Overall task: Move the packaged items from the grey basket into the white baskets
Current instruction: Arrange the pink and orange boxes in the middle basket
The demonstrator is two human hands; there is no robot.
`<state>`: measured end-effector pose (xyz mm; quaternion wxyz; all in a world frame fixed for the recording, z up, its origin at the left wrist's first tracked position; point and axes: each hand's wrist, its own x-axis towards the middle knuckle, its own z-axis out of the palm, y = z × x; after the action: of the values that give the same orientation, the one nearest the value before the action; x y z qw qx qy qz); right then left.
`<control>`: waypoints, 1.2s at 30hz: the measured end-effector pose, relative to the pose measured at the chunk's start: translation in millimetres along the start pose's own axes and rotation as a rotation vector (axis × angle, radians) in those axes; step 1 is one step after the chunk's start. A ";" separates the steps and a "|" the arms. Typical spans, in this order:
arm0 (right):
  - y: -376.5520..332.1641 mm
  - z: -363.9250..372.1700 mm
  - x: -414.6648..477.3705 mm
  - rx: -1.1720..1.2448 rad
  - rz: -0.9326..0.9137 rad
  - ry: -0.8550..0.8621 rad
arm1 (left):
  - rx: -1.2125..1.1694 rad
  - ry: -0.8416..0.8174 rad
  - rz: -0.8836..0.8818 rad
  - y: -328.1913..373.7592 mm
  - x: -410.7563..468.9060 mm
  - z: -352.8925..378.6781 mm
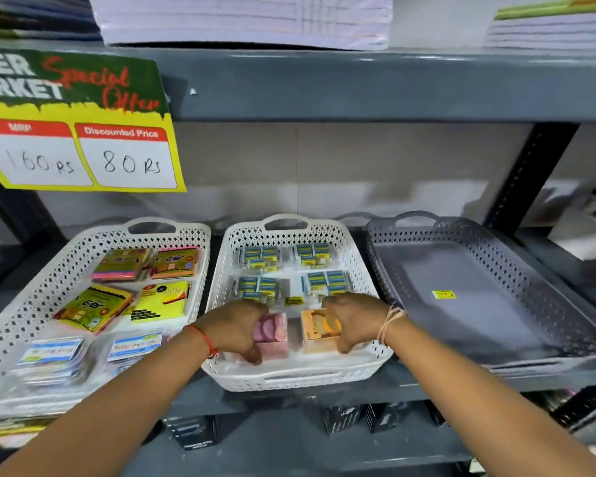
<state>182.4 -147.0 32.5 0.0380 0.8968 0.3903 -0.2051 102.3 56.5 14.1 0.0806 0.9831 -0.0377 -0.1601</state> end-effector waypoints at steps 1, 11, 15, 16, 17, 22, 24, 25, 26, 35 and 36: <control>-0.4 1.2 0.2 -0.011 -0.006 0.008 | -0.005 -0.002 -0.006 0.8 0.1 0.2; -7.8 -14.9 -10.9 -0.087 0.098 -0.053 | -0.025 0.065 0.098 3.2 -3.9 -8.2; -49.0 -44.8 -11.1 -0.076 0.082 0.144 | -0.149 0.243 0.146 -31.5 -35.1 -40.8; -68.5 -49.2 -6.3 -0.068 0.051 0.181 | -0.164 0.275 0.150 -51.3 -49.3 -46.5; -88.6 -52.5 -0.4 -0.037 0.014 0.204 | -0.170 0.286 0.147 -71.4 -64.3 -50.9; -191.3 -56.1 31.7 0.159 -0.170 0.151 | -0.285 0.153 0.117 -172.3 -136.0 -53.6; -226.4 -50.1 47.5 0.146 -0.167 0.090 | -0.276 0.129 0.088 -208.8 -156.7 -42.3; -233.5 -47.3 53.3 0.130 -0.159 0.059 | -0.267 0.101 0.072 -218.7 -158.1 -34.4; -250.4 -41.6 60.8 0.111 -0.135 0.017 | -0.255 0.060 0.059 -231.6 -167.5 -25.1; -273.9 -12.3 81.8 -0.172 0.005 0.006 | 0.009 0.011 0.078 -241.0 -158.4 7.7; -275.8 -12.2 80.2 -0.188 0.006 0.019 | 0.011 0.018 0.082 -242.2 -158.0 8.5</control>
<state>38.2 101.7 37.2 0.1187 0.8923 0.4055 -0.1590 -38.2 309.5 13.6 0.0822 0.9825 -0.0779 -0.1477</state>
